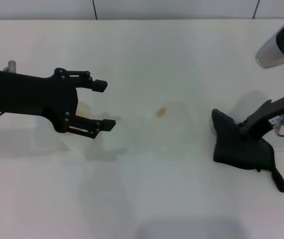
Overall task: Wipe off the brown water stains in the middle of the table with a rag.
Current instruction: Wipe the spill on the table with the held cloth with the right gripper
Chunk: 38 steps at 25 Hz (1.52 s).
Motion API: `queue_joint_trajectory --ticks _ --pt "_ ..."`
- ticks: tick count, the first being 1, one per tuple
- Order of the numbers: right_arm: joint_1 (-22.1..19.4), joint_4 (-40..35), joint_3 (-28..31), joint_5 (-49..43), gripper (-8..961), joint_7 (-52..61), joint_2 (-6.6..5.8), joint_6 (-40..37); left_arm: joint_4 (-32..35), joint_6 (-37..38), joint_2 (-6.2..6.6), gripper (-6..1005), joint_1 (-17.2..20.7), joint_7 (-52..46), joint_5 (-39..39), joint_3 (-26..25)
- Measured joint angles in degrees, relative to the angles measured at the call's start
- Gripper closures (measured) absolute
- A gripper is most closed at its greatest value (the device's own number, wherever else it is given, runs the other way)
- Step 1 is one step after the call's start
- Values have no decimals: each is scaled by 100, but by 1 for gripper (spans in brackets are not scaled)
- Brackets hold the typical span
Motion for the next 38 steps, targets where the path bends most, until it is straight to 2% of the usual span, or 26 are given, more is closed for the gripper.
queue_joint_trajectory --ticks 22,28,38 --pt "-145 -47 536 18 848 -358 0 -383 11 7 2 112 -9 -58 1 33" --pt "-107 -119 168 311 824 -375 26 -280 9 6 0 112 -38 -73 0 36" --pt "493 -69 -788 658 854 -293 77 212 9 6 0 112 -43 -60 -25 36"
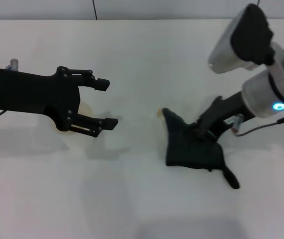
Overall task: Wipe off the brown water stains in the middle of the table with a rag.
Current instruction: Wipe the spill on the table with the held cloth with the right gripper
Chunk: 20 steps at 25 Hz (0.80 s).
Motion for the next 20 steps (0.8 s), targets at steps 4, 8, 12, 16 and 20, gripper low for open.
queue_joint_trajectory --ticks 4,8,12,16,20 --pt "205 99 -277 86 867 50 9 229 0 0 0 112 29 14 -114 0" --pt "469 313 -467 93 875 87 19 304 0 -1 0 112 40 21 -129 0" --pt "795 601 -725 191 882 128 27 399 -1 -11 1 112 42 22 -134 0" --pt "1081 854 -954 286 886 131 35 507 -4 -25 0 112 43 22 -134 2" --pt "1360 1073 -1161 456 887 133 38 601 -5 -34 -1 112 35 19 -134 9"
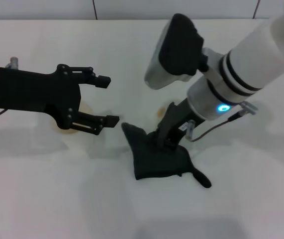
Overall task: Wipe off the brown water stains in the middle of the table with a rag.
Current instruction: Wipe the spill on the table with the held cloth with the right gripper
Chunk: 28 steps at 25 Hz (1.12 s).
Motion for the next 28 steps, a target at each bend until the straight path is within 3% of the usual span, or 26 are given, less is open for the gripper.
queue_joint_trajectory --ticks 11,28 --pt "869 821 -455 168 887 100 -1 402 -11 -5 -8 112 7 -28 -80 6" --pt "1313 1361 -570 234 886 100 -1 602 -30 -95 -17 112 36 -26 -119 52"
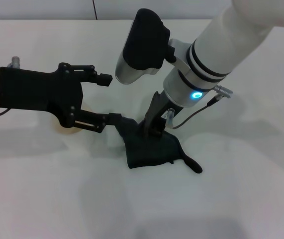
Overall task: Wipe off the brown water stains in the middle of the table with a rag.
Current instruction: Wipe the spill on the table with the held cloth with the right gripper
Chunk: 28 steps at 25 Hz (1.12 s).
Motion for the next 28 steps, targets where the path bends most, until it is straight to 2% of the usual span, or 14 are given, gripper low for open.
queue_joint_trajectory --ticks 7,19,28 --pt "204 382 -306 27 886 55 1 315 -8 -49 -6 112 17 -2 -3 25" --pt "229 675 -468 -60 887 140 0 764 -15 -203 -19 112 65 -15 -74 180" --pt "556 1451 -378 -79 888 215 0 1350 -141 -295 -17 113 74 14 -93 177"
